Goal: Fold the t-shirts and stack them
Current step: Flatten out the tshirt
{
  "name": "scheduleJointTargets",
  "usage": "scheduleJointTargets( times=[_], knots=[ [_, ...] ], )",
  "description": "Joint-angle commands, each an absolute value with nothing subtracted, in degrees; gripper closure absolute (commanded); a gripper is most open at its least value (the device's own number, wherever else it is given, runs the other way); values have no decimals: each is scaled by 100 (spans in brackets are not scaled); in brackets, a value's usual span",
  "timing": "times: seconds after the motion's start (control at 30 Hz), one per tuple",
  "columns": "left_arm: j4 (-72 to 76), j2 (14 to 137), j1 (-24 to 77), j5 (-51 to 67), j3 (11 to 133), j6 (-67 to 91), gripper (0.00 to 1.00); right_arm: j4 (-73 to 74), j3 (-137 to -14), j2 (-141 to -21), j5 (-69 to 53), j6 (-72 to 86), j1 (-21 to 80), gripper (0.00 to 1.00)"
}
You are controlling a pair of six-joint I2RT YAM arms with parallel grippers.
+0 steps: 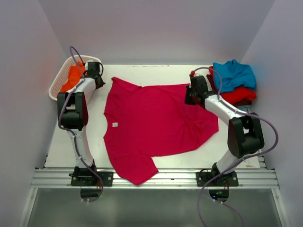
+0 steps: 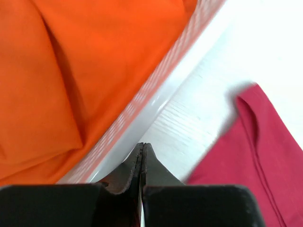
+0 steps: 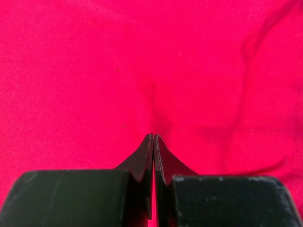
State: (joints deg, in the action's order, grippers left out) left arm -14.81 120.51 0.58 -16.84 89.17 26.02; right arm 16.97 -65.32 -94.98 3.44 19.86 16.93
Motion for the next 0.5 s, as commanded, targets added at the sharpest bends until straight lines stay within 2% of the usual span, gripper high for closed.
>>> scheduleJointTargets(
  times=[0.0,0.07,0.2,0.33,0.47],
  knots=[
    [-1854,12322,-439,-1960,9430,2550,100,1722,-6539,-9527,343,1907,1696,100],
    [-1802,12296,-483,-1978,9492,2418,100,1731,-6557,-9554,325,1881,1705,100],
    [-1749,12217,-431,-735,9483,2452,100,1758,-6609,-9589,316,1899,1705,100],
    [-1977,12007,104,-115,9335,2452,100,1819,-6671,-9642,387,1890,1705,100],
    [-1556,11374,780,316,8178,2601,100,1890,-6706,-9677,413,1881,1714,100]
  ],
)
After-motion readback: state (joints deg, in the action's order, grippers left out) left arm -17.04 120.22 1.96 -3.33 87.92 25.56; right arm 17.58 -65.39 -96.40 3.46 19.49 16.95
